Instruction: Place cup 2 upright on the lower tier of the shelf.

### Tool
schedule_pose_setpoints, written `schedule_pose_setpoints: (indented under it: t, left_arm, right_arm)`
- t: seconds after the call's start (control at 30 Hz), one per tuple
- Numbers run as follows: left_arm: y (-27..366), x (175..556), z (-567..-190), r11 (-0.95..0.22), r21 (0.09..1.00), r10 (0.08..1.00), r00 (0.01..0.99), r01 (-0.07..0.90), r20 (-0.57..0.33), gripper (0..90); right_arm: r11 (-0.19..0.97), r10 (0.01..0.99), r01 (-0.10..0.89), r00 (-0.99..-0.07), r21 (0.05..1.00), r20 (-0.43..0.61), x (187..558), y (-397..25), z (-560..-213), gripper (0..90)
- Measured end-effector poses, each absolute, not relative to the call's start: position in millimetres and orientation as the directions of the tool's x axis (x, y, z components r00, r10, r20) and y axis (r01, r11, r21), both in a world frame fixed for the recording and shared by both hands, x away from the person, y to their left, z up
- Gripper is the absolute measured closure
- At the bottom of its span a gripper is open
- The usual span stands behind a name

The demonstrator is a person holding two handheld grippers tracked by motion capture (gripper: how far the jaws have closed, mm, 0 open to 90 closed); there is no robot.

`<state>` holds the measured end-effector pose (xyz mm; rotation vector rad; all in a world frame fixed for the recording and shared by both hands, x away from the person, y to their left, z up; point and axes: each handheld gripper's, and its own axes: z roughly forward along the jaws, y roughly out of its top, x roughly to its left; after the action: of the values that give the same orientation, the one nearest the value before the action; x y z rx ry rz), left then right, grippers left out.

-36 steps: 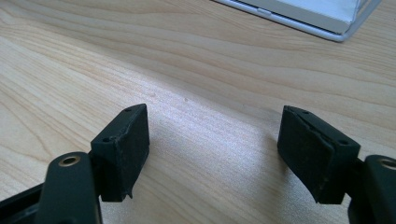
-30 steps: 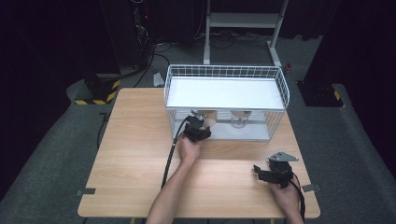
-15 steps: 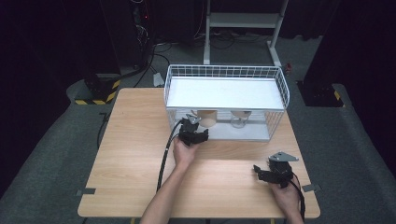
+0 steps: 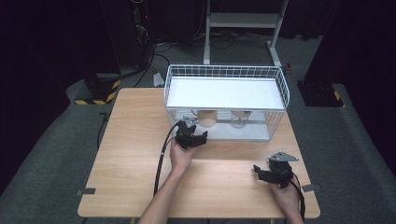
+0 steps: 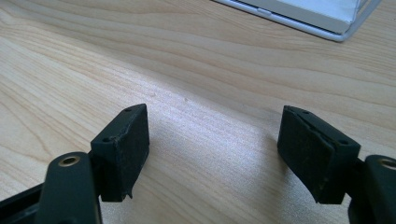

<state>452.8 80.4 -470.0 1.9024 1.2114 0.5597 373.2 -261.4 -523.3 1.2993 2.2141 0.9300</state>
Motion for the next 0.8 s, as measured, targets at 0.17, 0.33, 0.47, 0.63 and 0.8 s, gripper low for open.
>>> schedule_pose_setpoints:
  t: [0.17, 0.33, 0.47, 0.63, 0.8]
  left_arm:
    - [84, 448, -466, -0.227, 0.812, 0.891, 0.45, 0.537, -0.049, 33.4]
    - [88, 443, -462, -0.22, 0.812, 0.891, 0.451, 0.54, -0.058, 33.1]
    - [93, 439, -458, -0.214, 0.82, 0.892, 0.449, 0.531, -0.058, 32.7]
    - [100, 433, -454, -0.198, 0.825, 0.892, 0.446, 0.529, -0.071, 32.6]
    - [103, 428, -453, -0.202, 0.826, 0.888, 0.453, 0.526, -0.071, 32.4]
  right_arm:
    - [0.343, 0.876, 0.604, -0.483, 0.72, -0.013, 373, -261, -523, 25.2]
    - [0.343, 0.876, 0.604, -0.482, 0.72, -0.013, 373, -261, -523, 25.2]
    - [0.343, 0.876, 0.604, -0.482, 0.72, -0.013, 373, -261, -523, 25.2]
    - [0.343, 0.876, 0.604, -0.482, 0.719, -0.013, 373, -261, -523, 25.1]
    - [0.343, 0.876, 0.604, -0.482, 0.719, -0.013, 373, -261, -523, 25.1]
